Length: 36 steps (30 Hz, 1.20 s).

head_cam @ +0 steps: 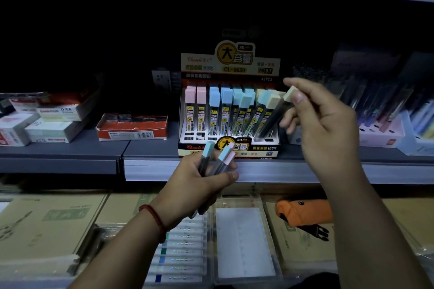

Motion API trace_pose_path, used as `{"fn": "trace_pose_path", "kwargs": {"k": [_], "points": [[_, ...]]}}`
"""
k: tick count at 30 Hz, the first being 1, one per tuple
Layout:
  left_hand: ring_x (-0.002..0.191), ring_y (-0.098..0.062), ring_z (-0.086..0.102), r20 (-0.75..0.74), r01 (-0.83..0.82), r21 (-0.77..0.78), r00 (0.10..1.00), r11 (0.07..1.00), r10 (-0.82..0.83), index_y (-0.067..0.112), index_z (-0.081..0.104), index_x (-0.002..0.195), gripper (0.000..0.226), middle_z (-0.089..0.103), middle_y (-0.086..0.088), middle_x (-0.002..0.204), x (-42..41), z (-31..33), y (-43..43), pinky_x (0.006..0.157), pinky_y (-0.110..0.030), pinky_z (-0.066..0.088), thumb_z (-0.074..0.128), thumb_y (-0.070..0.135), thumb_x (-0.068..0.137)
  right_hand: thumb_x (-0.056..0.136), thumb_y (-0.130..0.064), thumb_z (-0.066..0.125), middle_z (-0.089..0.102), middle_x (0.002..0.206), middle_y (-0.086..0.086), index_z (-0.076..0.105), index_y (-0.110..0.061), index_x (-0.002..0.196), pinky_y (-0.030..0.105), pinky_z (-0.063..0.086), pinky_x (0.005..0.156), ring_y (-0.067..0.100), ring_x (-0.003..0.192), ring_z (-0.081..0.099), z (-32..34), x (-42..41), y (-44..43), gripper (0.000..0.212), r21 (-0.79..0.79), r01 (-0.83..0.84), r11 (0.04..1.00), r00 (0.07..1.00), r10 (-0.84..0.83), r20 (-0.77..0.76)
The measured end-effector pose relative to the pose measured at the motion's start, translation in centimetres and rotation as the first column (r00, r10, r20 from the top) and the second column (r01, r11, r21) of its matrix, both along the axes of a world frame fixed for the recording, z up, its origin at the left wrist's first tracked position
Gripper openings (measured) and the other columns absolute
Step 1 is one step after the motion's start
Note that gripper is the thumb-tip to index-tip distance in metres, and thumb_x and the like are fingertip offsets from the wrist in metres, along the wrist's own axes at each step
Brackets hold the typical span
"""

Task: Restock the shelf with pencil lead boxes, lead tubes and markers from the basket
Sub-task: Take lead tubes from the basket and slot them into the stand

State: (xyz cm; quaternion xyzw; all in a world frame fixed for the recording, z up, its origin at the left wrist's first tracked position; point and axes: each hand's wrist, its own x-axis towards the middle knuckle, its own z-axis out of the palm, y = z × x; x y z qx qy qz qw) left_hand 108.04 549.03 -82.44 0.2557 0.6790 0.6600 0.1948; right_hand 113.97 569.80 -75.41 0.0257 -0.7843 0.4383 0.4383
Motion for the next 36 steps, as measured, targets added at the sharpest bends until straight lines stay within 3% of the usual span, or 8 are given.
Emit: {"fn": "trace_pose_path", "kwargs": {"k": [7, 15, 20, 24, 31, 36], "points": [[0.038, -0.022, 0.039, -0.009, 0.008, 0.027, 1.0, 1.0, -0.008, 0.012, 0.069, 0.098, 0.01, 0.049, -0.013, 0.055, 0.1, -0.2, 0.2, 0.041, -0.028, 0.037, 0.072, 0.017, 0.09, 0.105, -0.005, 0.048, 0.049, 0.101, -0.001, 0.064, -0.017, 0.133, 0.017, 0.046, 0.073, 0.015, 0.07, 0.058, -0.1, -0.7, -0.3, 0.035, 0.159, 0.07, 0.985, 0.996, -0.059, -0.074], [0.034, -0.021, 0.037, -0.02, -0.01, 0.053, 1.0, 0.999, 0.011, 0.009, 0.068, 0.097, 0.009, 0.047, -0.014, 0.05, 0.2, -0.5, 0.4, 0.04, -0.023, 0.034, 0.073, 0.014, 0.09, 0.102, -0.01, 0.055, 0.053, 0.098, -0.004, 0.07, -0.016, 0.126, 0.024, 0.052, 0.064, 0.014, 0.069, 0.059, 0.5, -1.4, -0.5, 0.028, 0.116, 0.109, 0.987, 0.989, -0.096, -0.111], [0.035, -0.022, 0.037, -0.014, -0.014, 0.063, 1.0, 0.998, 0.015, 0.007, 0.068, 0.097, 0.01, 0.047, -0.013, 0.051, 0.1, -0.4, 0.2, 0.04, -0.024, 0.035, 0.072, 0.013, 0.09, 0.101, -0.008, 0.057, 0.061, 0.104, 0.0, 0.068, -0.018, 0.128, 0.035, 0.055, 0.066, 0.016, 0.075, 0.067, 0.6, -0.8, -0.7, 0.031, 0.199, 0.036, 0.979, 0.999, -0.029, -0.041], [0.037, -0.021, 0.037, -0.007, -0.02, 0.076, 1.0, 0.997, 0.02, 0.009, 0.069, 0.096, 0.009, 0.047, -0.016, 0.054, 0.0, -0.4, -0.1, 0.04, -0.026, 0.035, 0.073, 0.014, 0.089, 0.101, -0.004, 0.055, 0.059, 0.102, 0.002, 0.068, -0.013, 0.128, 0.038, 0.056, 0.067, 0.019, 0.074, 0.066, 0.7, -0.6, -0.2, 0.03, 0.14, 0.006, 0.99, 0.999, -0.001, -0.037], [0.036, -0.022, 0.039, -0.026, -0.003, 0.068, 1.0, 0.998, 0.005, 0.008, 0.068, 0.097, 0.009, 0.047, -0.014, 0.052, 0.0, -0.3, 0.0, 0.04, -0.025, 0.036, 0.072, 0.014, 0.091, 0.101, 0.001, 0.052, 0.057, 0.097, -0.005, 0.068, -0.014, 0.127, 0.029, 0.054, 0.068, 0.021, 0.074, 0.062, 1.3, -0.1, -0.1, 0.033, 0.135, -0.113, 0.984, 0.994, 0.113, 0.009], [0.036, -0.022, 0.038, -0.011, -0.01, 0.066, 1.0, 0.998, 0.011, 0.008, 0.069, 0.098, 0.01, 0.048, -0.014, 0.052, 0.1, -0.1, 0.0, 0.04, -0.026, 0.037, 0.071, 0.015, 0.091, 0.099, -0.01, 0.061, 0.048, 0.108, -0.004, 0.073, -0.018, 0.121, 0.017, 0.044, 0.078, 0.006, 0.088, 0.054, 0.5, -0.7, -0.1, 0.026, 0.243, 0.035, 0.969, 0.998, -0.046, 0.039]]}}
